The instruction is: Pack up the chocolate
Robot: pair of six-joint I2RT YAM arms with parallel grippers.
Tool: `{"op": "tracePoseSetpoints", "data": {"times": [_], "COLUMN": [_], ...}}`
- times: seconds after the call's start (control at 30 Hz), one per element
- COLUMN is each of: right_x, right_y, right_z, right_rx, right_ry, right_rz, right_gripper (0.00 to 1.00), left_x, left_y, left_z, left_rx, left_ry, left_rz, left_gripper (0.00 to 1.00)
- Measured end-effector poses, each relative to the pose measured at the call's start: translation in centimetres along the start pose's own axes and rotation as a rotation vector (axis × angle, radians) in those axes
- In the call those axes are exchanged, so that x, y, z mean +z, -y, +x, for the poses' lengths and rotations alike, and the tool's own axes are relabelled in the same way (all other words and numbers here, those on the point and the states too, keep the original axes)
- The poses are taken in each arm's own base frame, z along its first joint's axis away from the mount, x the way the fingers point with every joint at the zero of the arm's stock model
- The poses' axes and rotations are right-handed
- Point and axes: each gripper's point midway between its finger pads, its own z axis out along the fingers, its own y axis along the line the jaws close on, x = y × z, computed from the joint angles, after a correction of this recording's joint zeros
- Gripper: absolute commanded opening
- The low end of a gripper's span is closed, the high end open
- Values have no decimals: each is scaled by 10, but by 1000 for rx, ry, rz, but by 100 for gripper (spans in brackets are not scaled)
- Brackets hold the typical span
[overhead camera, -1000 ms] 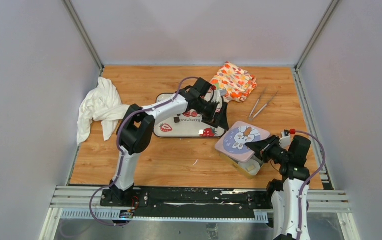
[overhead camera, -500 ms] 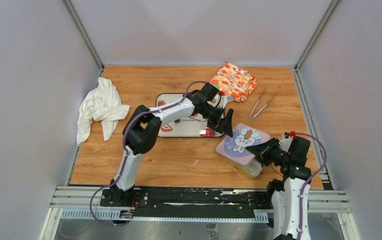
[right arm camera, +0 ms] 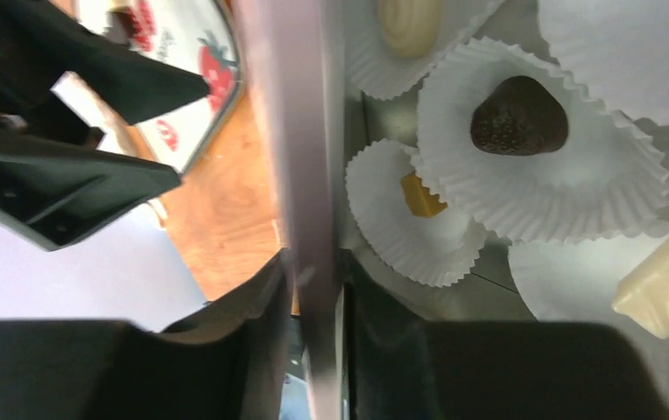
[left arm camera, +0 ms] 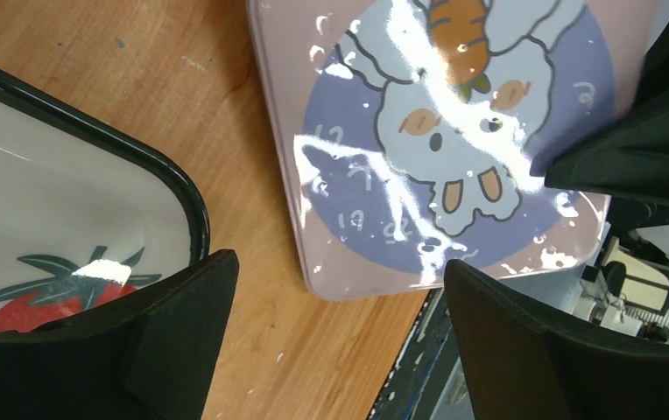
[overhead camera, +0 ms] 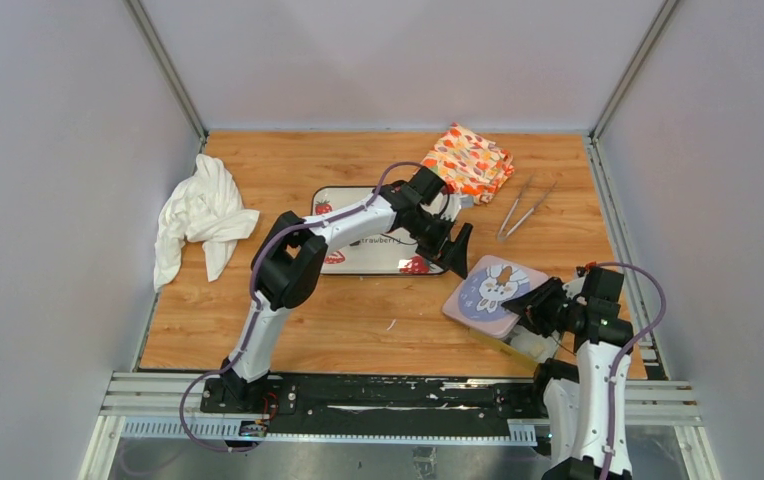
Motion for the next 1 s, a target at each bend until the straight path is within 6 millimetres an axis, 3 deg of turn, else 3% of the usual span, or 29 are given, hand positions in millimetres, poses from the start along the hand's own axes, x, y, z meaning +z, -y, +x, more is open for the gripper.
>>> {"op": "tracePoseSetpoints", "data": {"times": [0.13, 0.37, 0.6, 0.63, 0.73, 0.8, 0.87, 1.0], "right_x": [-5, -10, -14, -15, -16, -15, -15, -9], "right_y": [15, 22, 10, 6, 0, 0, -1, -4], "right_z": [-1, -1, -6, -7, -10, -10, -11, -18], "right_rx": [-19, -54, -76, -86, -102, -100, -99, -88], "right_ry": [2, 1, -6, -5, -7, -13, -10, 3], "right_rz": [107, 157, 132, 119, 102, 101, 97, 78], "right_gripper": [37, 0, 1, 6, 44, 62, 66, 67], "left_x": [0, 0, 0, 0, 0, 0, 0, 0], "left_y": [-1, -3, -4, -4, -5, -6, -7, -9], "left_z": [0, 1, 1, 1, 1, 1, 0, 0], "left_rx": [8, 8, 8, 7, 6, 5, 2, -9], "left_ry": [-1, -3, -2, -2, -2, -1, 1, 4], "left_rz": [-10, -17, -25, -26, -32, -38, -46, -58], "left_gripper": [93, 93, 93, 93, 94, 94, 94, 94]}}
